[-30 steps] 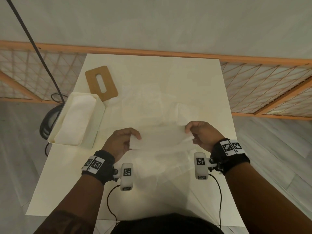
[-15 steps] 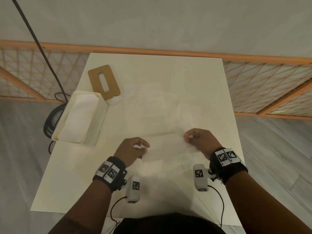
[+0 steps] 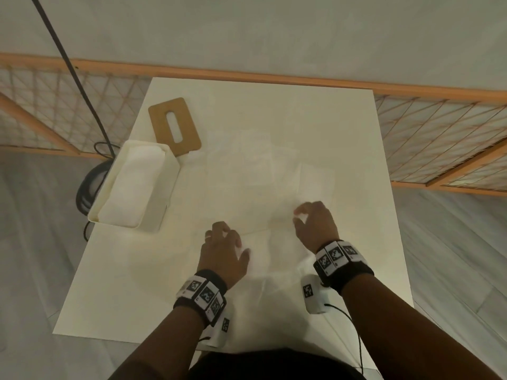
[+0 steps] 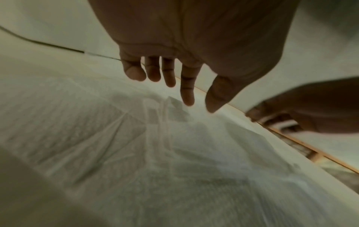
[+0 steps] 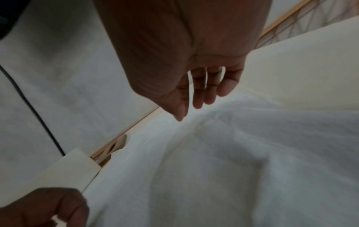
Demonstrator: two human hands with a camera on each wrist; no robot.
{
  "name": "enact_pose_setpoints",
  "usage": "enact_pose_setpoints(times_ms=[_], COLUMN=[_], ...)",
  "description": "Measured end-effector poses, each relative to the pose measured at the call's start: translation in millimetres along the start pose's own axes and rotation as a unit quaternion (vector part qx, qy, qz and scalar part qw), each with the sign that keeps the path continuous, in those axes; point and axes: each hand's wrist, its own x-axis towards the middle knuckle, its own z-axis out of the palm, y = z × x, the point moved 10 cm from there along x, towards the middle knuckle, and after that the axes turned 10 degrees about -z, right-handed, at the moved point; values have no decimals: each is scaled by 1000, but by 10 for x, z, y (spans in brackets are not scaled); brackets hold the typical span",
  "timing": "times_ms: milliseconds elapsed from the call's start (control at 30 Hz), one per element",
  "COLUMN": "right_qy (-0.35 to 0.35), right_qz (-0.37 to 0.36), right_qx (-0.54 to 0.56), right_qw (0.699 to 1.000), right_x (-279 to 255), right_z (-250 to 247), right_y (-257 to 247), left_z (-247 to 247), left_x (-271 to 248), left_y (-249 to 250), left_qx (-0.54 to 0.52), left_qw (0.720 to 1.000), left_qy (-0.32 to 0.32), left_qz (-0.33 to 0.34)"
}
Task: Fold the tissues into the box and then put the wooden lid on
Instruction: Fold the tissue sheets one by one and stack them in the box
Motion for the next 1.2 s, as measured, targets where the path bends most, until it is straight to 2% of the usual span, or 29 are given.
enact_pose_setpoints(times_ms=[33, 100, 167, 267, 467, 633, 900, 1067, 1200], right_qy=[-12, -46, -72, -78, -93, -24, 25, 114, 92], right_qz=[-13, 3, 62, 138, 110, 129, 150, 102, 64], right_qx=[3, -4, -14, 5, -11, 27, 124, 173, 190], right_qw=[1000, 999, 995, 987, 990, 991, 981, 973, 975], right_x=[85, 245, 358, 442, 533, 485, 428, 462, 529], right_z=[34, 143, 240, 295, 269, 131, 33, -258, -321], right_y=[-119, -262, -249, -148, -229, -190, -54, -124, -223], left_z=[3, 160, 290, 311, 350, 345, 357, 393, 388], left_x=[-25, -65, -57, 3, 94, 120, 122, 107, 95], left_y=[100, 253, 272, 251, 219, 259, 276, 262, 279], left_qx=[26, 95, 126, 123, 154, 161, 153, 150, 156], left_qw=[999, 992, 987, 988, 981, 979, 980, 980, 978], left_qy=[6, -30, -74, -86, -106, -106, -108, -119, -124], left_qz=[26, 75, 69, 47, 49, 60, 62, 58, 62])
